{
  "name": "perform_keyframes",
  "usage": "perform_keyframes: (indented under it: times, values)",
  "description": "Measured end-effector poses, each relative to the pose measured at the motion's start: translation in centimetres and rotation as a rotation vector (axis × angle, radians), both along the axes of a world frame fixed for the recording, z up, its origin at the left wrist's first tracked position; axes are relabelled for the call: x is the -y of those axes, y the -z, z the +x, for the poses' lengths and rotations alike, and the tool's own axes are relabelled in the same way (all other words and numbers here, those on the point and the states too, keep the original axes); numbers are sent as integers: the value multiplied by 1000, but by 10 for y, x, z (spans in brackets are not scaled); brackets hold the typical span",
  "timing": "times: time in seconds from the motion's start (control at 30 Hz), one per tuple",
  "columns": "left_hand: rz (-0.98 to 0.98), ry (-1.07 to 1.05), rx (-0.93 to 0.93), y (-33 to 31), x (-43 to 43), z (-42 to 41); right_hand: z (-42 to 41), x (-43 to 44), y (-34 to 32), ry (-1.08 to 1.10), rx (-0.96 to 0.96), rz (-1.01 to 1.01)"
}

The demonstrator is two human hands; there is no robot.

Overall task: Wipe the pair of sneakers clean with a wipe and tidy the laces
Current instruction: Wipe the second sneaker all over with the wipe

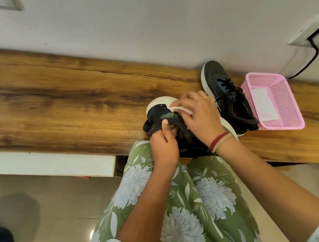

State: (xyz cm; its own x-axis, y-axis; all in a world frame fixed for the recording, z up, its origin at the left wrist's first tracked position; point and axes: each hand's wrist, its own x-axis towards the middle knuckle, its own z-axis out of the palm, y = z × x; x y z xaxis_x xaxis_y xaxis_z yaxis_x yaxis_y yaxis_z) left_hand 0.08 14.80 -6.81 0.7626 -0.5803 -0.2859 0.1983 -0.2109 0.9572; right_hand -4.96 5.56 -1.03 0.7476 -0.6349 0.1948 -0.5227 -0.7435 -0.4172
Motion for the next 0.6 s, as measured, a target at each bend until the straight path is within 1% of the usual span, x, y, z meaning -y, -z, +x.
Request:
perform_keyframes:
  times: [0.1,0.13,0.2,0.23,0.33,0.37,0.43,0.47,0.57,0.6]
  values:
    - [-3,-6,48,-1,-1,1,-4,-9,4,-138,-30,-43]
    - [-15,1,38,-1,-1,1,-4,-8,4,-117,-26,-37]
    - [-52,22,-11,-3,-1,0,-6,-4,4,1,49,12]
    - [-47,11,-14,-2,-2,1,-6,-5,4,10,74,30]
    - [-60,-18,2,-1,-3,1,-9,-13,8,-97,17,-9]
    - [-83,-12,-23,-3,-2,0,-10,-11,8,-63,9,-9]
    - [-97,3,-62,-4,-1,-1,-11,-6,8,56,58,16]
    - [-87,-5,-70,-2,-1,0,-13,-7,8,53,75,14]
    - [-62,-19,-43,-1,-1,1,-17,-14,12,-73,25,-43]
    - [-72,-2,-52,-1,-1,0,-18,-13,12,-25,35,-26]
